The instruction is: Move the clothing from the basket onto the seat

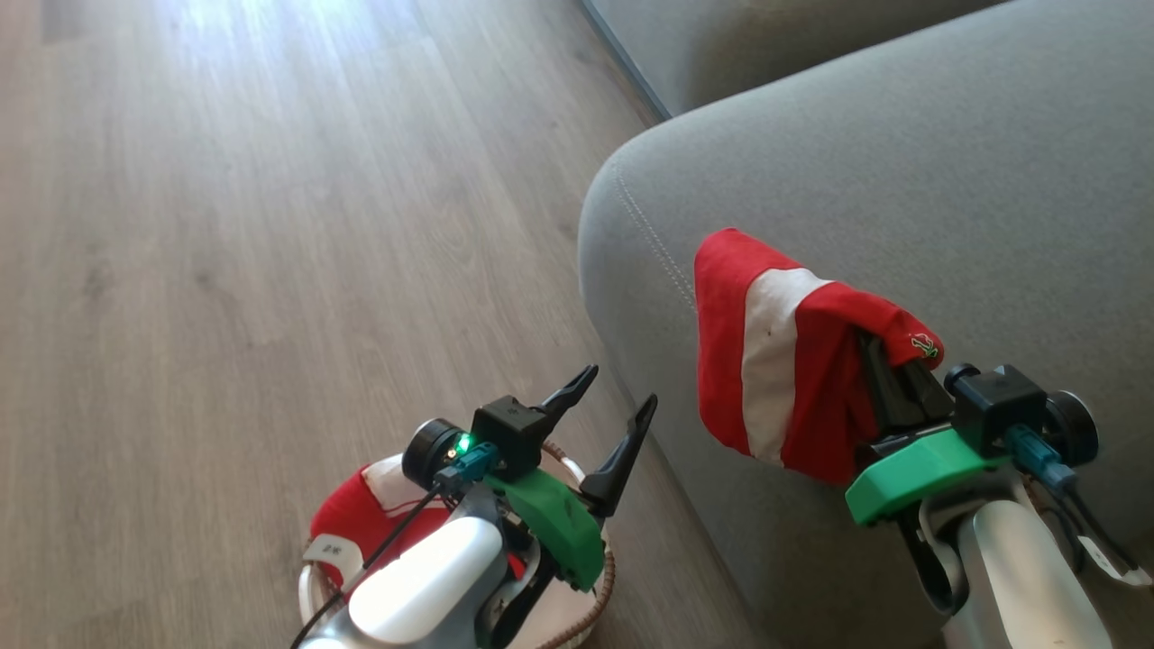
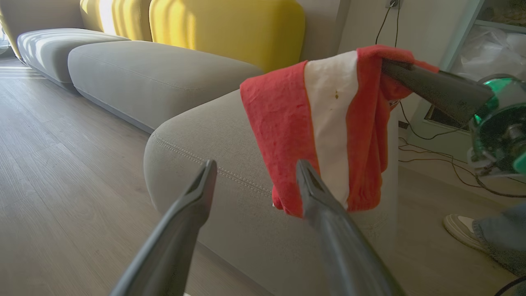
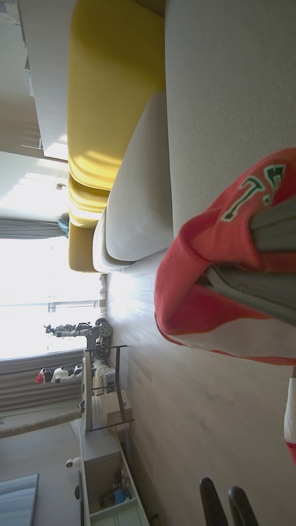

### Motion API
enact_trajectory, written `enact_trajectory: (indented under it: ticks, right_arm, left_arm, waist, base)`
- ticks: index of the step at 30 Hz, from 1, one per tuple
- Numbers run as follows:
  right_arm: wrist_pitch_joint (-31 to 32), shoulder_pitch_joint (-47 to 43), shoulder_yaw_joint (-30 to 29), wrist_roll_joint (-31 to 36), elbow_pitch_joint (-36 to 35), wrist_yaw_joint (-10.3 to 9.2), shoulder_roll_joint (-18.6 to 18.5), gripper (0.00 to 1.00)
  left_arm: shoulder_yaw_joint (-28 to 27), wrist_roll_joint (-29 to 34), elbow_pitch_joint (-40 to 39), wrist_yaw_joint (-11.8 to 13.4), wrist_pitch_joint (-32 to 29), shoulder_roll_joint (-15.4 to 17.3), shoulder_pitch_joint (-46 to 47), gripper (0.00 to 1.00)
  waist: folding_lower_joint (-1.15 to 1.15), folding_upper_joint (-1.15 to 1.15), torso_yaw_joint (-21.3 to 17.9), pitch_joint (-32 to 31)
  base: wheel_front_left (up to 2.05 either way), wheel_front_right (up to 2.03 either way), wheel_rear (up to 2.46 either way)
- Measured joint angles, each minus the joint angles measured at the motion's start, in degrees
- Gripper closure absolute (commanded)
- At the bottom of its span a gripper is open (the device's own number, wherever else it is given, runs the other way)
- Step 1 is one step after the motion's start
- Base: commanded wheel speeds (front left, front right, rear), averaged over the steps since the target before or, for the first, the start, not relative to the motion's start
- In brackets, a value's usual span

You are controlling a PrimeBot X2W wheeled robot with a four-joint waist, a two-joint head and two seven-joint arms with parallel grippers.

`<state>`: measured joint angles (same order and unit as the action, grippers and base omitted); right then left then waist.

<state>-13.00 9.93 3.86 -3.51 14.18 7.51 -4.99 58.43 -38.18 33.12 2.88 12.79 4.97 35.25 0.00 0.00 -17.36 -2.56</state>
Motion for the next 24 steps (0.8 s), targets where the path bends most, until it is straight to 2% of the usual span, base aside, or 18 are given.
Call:
enact_trajectory:
  ticks: [5, 10, 15, 24]
  right_arm:
    - [0.9, 0.1, -0.3, 0.0, -1.2, 0.0, 0.0, 1.0]
    - [1.4, 2.0, -1.6, 0.0, -0.9, 0.0, 0.0, 1.0]
    - [1.4, 9.5, -2.8, -0.9, 1.2, 0.0, -0.7, 1.0]
    - [1.1, 26.2, -5.6, -2.0, 7.4, 0.0, -6.3, 1.0]
  left_arm:
    - [0.3, 0.2, 0.0, 0.1, 0.4, -0.5, 0.1, 0.0]
    - [0.7, 0.6, 0.5, 0.1, 0.5, -0.6, 0.2, 0.0]
    - [1.3, 1.2, 0.7, 0.2, 0.6, -0.6, 0.3, 0.0]
    - [1.6, 3.2, -1.2, 0.7, 0.6, -0.2, 5.6, 0.0]
  waist:
    - [0.0, 0.0, -1.0, 1.5]
    - [0.0, 0.0, -0.1, 2.6]
    - [0.0, 0.0, 1.4, 4.0]
    - [0.0, 0.0, 4.2, 9.8]
  base:
    - [0.0, 0.0, 0.0]
    - [0.0, 0.0, 0.0]
    - [0.0, 0.0, 0.0]
    - [0.0, 0.0, 0.0]
